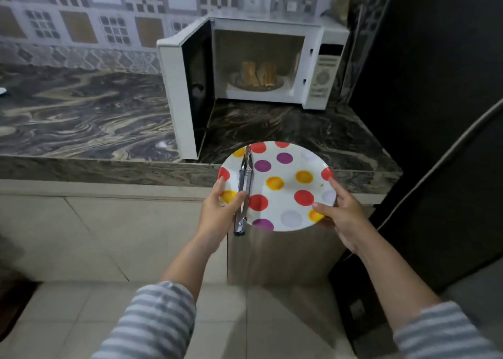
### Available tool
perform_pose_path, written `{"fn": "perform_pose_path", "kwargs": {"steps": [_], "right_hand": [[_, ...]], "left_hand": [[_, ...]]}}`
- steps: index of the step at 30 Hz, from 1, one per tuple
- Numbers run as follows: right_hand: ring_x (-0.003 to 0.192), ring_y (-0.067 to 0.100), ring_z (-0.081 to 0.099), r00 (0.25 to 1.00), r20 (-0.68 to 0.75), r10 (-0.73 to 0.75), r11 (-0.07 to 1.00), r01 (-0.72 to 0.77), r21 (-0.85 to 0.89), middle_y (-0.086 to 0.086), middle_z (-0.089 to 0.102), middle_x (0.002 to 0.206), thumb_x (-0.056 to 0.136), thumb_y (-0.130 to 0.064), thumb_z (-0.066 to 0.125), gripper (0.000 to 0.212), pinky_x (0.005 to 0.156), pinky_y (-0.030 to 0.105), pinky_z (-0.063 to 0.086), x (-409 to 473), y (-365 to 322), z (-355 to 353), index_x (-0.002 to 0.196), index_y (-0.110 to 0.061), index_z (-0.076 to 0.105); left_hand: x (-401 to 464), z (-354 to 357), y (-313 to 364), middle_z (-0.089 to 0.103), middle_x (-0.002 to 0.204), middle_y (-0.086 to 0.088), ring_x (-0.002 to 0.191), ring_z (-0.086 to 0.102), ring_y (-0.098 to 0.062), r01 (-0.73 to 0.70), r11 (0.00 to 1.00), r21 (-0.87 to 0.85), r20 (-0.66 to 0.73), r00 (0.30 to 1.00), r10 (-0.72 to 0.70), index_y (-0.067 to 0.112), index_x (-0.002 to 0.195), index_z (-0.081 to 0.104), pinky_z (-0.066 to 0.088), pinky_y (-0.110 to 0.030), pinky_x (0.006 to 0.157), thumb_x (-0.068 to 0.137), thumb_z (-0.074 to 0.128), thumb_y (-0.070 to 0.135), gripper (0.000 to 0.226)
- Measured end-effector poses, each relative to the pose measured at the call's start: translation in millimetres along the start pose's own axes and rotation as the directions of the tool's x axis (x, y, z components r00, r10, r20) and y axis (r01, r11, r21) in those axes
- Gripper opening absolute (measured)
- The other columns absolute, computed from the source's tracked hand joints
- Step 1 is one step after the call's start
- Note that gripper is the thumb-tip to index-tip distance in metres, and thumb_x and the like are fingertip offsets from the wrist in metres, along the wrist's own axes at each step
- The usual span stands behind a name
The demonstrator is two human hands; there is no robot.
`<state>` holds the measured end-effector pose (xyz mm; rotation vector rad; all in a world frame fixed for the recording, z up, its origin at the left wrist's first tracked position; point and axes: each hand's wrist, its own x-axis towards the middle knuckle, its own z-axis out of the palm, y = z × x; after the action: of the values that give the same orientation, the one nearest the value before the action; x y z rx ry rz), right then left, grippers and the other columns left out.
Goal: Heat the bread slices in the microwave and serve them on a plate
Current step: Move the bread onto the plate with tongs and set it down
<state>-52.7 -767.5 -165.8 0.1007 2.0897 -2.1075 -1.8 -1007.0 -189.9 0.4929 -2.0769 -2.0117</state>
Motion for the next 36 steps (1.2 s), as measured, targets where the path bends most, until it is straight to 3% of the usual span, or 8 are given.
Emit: {"fn": "perform_pose_path", "kwargs": {"steps": [3, 7, 12, 19, 21, 24, 28, 36], "right_hand": [[0.109, 0.019, 0.061, 1.0, 0.016, 0.001, 1.0, 0.0, -0.022, 0.0, 0.061, 0.128, 0.083, 0.005, 0.066, 0.079, 0.065, 0.027, 0.054, 34, -11, -21, 0.147, -0.028, 0.034], [0.117, 0.02, 0.057, 0.999, 0.032, -0.014, 0.992, 0.018, -0.124, -0.002, 0.058, 0.132, 0.083, -0.003, 0.07, 0.079, 0.087, 0.037, 0.055, 83, -26, -36, 0.147, -0.029, 0.032], [0.127, 0.02, 0.048, 0.995, 0.093, -0.032, 0.962, 0.056, -0.267, 0.0, 0.049, 0.141, 0.084, -0.012, 0.072, 0.082, 0.107, 0.043, 0.041, 155, -48, -31, 0.15, -0.027, 0.026], [0.129, 0.018, 0.045, 0.997, 0.08, -0.004, 0.913, 0.037, -0.406, -0.001, 0.047, 0.144, 0.081, -0.022, 0.076, 0.086, 0.109, 0.037, 0.038, 251, -52, -10, 0.15, -0.034, 0.025], [0.132, 0.019, 0.043, 0.998, 0.061, 0.003, 0.88, 0.027, -0.474, -0.003, 0.046, 0.145, 0.065, -0.052, 0.082, 0.094, 0.112, 0.044, 0.032, 282, -40, -8, 0.14, -0.058, 0.025], [0.144, 0.026, 0.023, 0.996, 0.059, 0.065, 0.761, -0.012, -0.648, -0.004, 0.032, 0.154, 0.036, -0.091, 0.063, 0.088, 0.116, 0.06, 0.01, 320, -30, -4, 0.111, -0.086, 0.017], [0.147, 0.025, -0.013, 0.991, 0.058, 0.116, 0.606, -0.024, -0.795, 0.005, 0.005, 0.161, 0.086, -0.06, 0.056, 0.076, 0.111, 0.056, -0.019, 321, -53, 5, 0.146, -0.052, 0.011], [0.145, 0.027, -0.019, 0.963, 0.178, 0.201, 0.448, 0.071, -0.891, 0.0, -0.008, 0.161, 0.094, -0.055, 0.043, 0.073, 0.113, 0.057, -0.015, 338, -64, -3, 0.15, -0.04, -0.001]], "left_hand": [[24, 30, 9, 0.049, 0.143, 0.006, 0.124, 0.051, -0.01, -0.025, 1.0, 0.016, -0.02, 0.999, 0.025, 0.022, 0.146, 0.038, 0.041, -0.031, 0.107, 0.085, 0.07, 0.032, 0.07], [62, 54, 25, 0.068, 0.102, 0.003, 0.099, 0.064, -0.012, -0.025, 0.997, 0.078, -0.063, 0.998, 0.03, 0.022, 0.146, 0.037, 0.048, -0.025, 0.089, 0.086, 0.068, 0.033, 0.069], [134, 65, 38, 0.056, 0.136, -0.003, 0.12, 0.056, -0.022, -0.035, 0.981, 0.19, -0.072, 0.996, 0.049, 0.026, 0.145, 0.039, 0.045, -0.038, 0.102, 0.084, 0.067, 0.043, 0.07], [229, 73, 36, 0.05, 0.141, 0.007, 0.133, 0.043, -0.019, -0.058, 0.897, 0.438, -0.128, 0.984, 0.126, 0.032, 0.142, 0.041, 0.03, -0.046, 0.112, 0.082, 0.062, 0.056, 0.068], [246, 76, 35, 0.04, 0.15, 0.004, 0.142, 0.031, -0.018, -0.03, 0.821, 0.57, -0.156, 0.977, 0.144, 0.031, 0.144, 0.039, 0.019, -0.05, 0.116, 0.086, 0.058, 0.053, 0.064], [263, 82, 29, 0.037, 0.152, 0.005, 0.146, 0.018, -0.014, -0.033, 0.771, 0.636, -0.142, 0.977, 0.159, 0.029, 0.144, 0.039, 0.003, -0.051, 0.117, 0.089, 0.054, 0.053, 0.062], [274, 90, 16, 0.034, 0.153, 0.004, 0.146, 0.015, -0.011, 0.017, 0.691, 0.723, -0.17, 0.973, 0.154, 0.027, 0.146, 0.036, -0.007, -0.05, 0.116, 0.09, 0.043, 0.06, 0.065], [270, 101, 15, 0.019, 0.159, 0.003, 0.148, 0.005, -0.011, 0.055, 0.482, 0.874, -0.136, 0.982, 0.135, 0.03, 0.15, 0.027, -0.007, -0.05, 0.118, 0.091, 0.022, 0.066, 0.07]]}}
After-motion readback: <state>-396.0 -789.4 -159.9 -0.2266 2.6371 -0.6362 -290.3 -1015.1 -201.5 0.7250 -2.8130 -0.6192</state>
